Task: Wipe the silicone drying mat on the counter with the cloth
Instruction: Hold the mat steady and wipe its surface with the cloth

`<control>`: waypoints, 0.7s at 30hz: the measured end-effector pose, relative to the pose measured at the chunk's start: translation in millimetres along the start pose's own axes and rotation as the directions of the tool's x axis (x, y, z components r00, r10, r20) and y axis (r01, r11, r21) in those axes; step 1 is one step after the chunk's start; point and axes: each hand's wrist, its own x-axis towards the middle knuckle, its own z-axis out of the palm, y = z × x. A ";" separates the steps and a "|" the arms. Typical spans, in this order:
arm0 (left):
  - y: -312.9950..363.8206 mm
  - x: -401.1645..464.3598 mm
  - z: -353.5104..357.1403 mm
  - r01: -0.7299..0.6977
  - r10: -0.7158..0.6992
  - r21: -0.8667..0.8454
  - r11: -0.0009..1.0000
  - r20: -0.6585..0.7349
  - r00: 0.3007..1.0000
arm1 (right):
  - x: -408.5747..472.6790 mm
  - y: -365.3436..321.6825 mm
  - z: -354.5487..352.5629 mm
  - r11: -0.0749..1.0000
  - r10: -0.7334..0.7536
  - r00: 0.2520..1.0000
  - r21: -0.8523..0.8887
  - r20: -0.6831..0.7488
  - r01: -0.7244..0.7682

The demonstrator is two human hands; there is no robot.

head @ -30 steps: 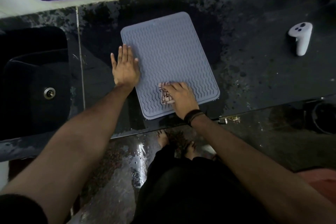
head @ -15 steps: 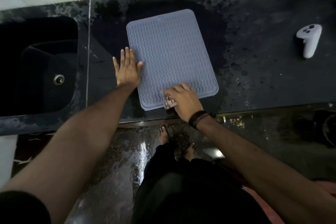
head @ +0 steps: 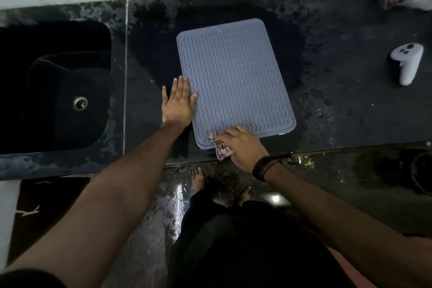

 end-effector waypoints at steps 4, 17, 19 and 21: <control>-5.9 -3.2 2.1 -0.062 0.055 -0.074 0.995 -0.094 0.994 | 45.6 -15.8 -10.6 0.984 0.153 0.980 0.112 -0.124 -0.140; -6.8 -3.1 7.6 -0.046 0.028 -0.158 0.986 -0.114 0.993 | 24.6 -48.6 23.6 0.955 0.294 0.955 -0.029 -0.022 -0.295; -7.3 -3.0 10.3 -0.047 0.027 -0.154 0.987 -0.129 0.991 | 22.3 -48.3 21.8 0.954 0.299 0.954 -0.032 -0.004 -0.299; -8.2 -2.0 12.4 -0.053 0.032 -0.151 0.987 -0.140 0.990 | 33.1 -48.3 13.1 0.950 0.312 0.950 -0.008 -0.022 -0.312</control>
